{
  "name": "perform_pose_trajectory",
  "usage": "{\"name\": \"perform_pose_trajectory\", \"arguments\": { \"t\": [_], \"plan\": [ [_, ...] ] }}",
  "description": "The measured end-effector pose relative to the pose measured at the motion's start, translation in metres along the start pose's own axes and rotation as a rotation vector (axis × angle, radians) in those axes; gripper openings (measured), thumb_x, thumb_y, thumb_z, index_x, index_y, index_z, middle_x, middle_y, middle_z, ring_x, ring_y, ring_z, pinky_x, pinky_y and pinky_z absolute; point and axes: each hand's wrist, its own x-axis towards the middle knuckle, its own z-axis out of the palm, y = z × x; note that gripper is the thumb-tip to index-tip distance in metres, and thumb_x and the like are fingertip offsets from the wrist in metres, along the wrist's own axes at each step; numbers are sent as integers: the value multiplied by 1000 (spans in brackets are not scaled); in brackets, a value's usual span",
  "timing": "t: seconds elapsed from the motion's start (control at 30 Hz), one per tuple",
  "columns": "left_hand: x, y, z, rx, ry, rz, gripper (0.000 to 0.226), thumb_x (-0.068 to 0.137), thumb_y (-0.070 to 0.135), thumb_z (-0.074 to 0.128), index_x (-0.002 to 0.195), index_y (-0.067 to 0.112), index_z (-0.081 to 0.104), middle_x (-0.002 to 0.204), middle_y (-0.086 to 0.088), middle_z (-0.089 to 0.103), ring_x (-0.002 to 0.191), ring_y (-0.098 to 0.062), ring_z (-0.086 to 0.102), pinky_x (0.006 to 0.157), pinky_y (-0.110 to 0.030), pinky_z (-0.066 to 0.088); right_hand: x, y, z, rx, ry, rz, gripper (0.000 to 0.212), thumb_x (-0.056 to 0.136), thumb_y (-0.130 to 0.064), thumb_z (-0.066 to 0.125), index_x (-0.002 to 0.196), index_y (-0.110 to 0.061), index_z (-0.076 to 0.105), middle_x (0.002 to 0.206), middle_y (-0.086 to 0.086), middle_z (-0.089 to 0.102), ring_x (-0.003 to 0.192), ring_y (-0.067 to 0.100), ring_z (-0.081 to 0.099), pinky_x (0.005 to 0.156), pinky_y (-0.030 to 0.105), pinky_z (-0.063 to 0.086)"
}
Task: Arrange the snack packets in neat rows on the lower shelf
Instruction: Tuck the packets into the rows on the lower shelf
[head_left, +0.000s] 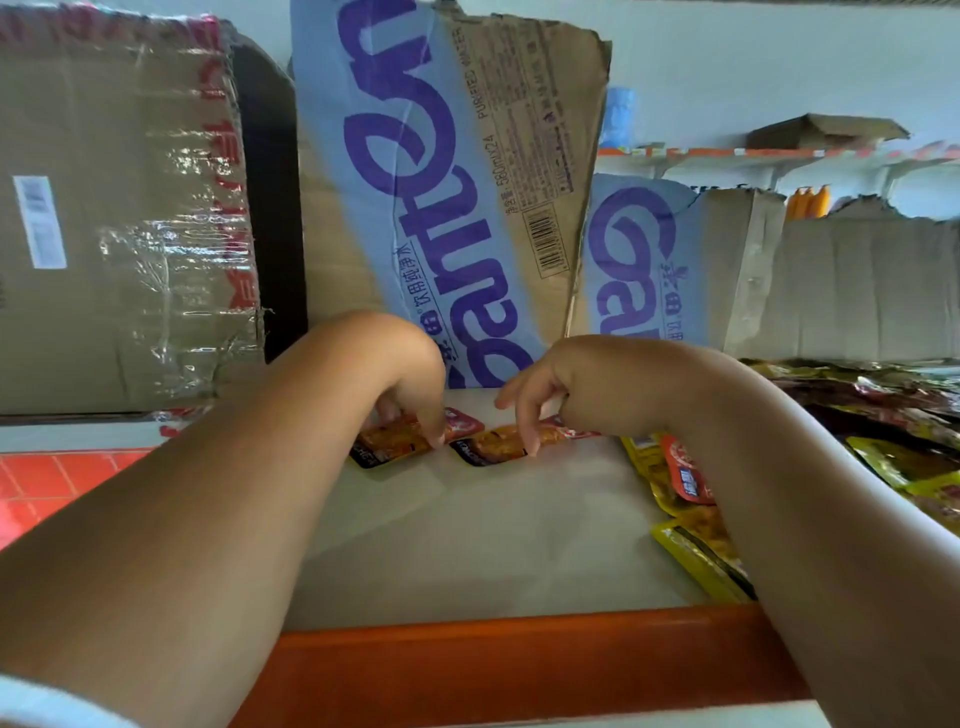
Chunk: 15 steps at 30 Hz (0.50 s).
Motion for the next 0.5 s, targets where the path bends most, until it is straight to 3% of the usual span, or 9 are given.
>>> {"name": "perform_pose_trajectory", "arguments": {
  "t": [0.03,0.1,0.17,0.23,0.3,0.37,0.5],
  "plan": [
    [1,-4,0,-32,-9,-21,62,71,45,91,123,23,64,110,-6,69,99,-26,69,87,-44,62,0,-2,1,-11,18,11,49,89,8,47,86,-32,77,138,-16,58,126,8,53,100,29,47],
    [0,-6,1,-73,-34,-38,66,73,42,91,128,22,61,116,-9,67,104,-29,68,89,-46,61,3,-5,5,-55,53,29,43,97,-4,47,110,-35,72,130,-7,61,113,16,59,93,30,50],
    [-4,-2,1,-99,-51,-30,67,75,39,91,131,20,59,115,-11,64,104,-28,67,91,-47,60,8,-10,9,-126,2,34,38,101,-22,50,132,-41,61,129,-9,60,113,16,58,97,31,49],
    [-8,2,0,-94,-50,-7,62,79,35,89,131,19,59,113,-8,62,103,-25,65,92,-47,60,13,-12,13,-156,-50,47,28,99,-36,57,124,-40,68,121,-12,65,109,13,60,98,30,48],
    [-10,3,0,-71,-62,3,61,80,32,88,132,20,60,118,-9,62,108,-26,64,94,-49,59,12,-13,13,-134,-46,61,20,96,-43,60,96,-31,76,98,-8,70,92,14,63,83,28,49],
    [-12,3,0,-64,-98,-10,66,77,29,90,135,21,59,125,-13,62,114,-29,63,94,-50,59,8,-9,10,-130,-20,45,25,94,-43,64,79,-25,71,85,-6,66,82,12,60,70,25,42],
    [-18,9,0,-25,-114,37,65,82,25,86,140,20,55,125,-9,55,117,-29,60,75,-37,60,7,1,10,-167,48,65,22,85,-44,75,90,-25,65,93,-7,63,81,10,57,66,26,43]
  ]
}}
